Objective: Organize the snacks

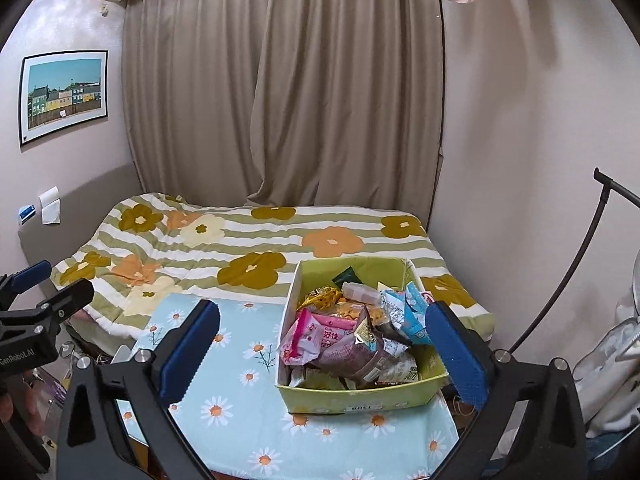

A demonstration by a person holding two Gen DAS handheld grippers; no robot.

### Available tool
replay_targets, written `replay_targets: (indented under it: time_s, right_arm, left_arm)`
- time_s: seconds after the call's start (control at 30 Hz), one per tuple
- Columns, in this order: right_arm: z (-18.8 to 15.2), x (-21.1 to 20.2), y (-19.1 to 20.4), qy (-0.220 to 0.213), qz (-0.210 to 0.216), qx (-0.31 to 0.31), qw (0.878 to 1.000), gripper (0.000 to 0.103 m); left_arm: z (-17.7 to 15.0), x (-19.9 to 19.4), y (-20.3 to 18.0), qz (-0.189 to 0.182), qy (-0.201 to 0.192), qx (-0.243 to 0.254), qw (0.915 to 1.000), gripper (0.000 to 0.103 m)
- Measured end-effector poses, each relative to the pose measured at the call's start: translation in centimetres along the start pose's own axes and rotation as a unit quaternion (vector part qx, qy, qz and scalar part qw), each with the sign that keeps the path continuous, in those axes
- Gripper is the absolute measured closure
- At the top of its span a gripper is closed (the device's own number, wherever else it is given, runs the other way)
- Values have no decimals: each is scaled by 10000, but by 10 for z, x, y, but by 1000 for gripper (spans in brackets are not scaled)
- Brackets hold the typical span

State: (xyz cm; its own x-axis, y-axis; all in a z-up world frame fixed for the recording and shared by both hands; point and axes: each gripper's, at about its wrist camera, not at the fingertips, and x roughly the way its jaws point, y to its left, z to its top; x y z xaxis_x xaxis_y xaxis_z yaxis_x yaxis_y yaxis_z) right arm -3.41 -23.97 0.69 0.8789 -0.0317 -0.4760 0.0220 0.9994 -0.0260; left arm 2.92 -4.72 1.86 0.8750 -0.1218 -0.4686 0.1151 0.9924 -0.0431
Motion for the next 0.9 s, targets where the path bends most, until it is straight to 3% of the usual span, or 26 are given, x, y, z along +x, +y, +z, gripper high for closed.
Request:
replay_targets:
  time_s: [0.9]
  right_arm:
    - [3,-4,-5,-48,50,109,9999,1]
  left_arm:
    - [-4,-13,-12,219,-101,114,9996,0]
